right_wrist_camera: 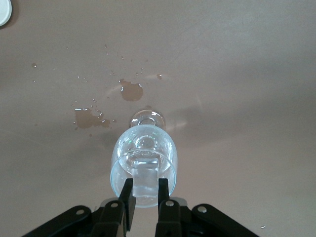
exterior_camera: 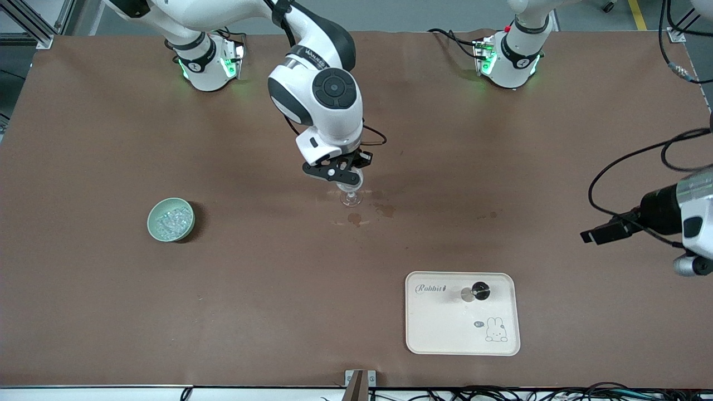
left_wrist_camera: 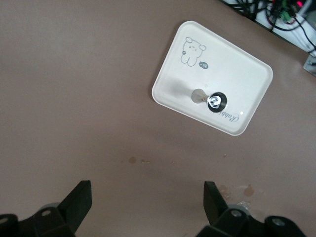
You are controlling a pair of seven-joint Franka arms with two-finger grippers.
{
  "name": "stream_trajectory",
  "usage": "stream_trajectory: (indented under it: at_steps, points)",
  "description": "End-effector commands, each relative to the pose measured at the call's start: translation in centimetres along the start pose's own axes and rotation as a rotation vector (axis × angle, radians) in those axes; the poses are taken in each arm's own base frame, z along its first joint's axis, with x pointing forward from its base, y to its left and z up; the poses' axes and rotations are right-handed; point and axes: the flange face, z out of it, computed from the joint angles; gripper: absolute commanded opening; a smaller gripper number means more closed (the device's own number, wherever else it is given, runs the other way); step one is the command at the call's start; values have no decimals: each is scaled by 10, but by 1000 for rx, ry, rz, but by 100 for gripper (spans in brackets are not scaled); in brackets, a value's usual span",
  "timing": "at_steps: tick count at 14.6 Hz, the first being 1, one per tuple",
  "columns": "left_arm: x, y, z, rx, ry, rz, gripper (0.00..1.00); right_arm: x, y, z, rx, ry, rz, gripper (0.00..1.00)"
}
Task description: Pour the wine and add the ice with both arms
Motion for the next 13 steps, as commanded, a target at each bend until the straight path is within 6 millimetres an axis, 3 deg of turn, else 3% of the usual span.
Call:
stream_trajectory:
  at_steps: [1,3,6,13]
  points:
    - [-28,4,-28,78,42,115,100,-2,-4,3,-9,12,10,8]
    - [-56,25,-43,126,59,217,100,-3,-4,4,-13,9,10,9]
    - [-94,15,-61,196,82,250,100,-3,-3,5,-15,9,6,13]
    - [-150,-9,-61,197,75,220,100,-4,-2,8,-29,11,-1,56]
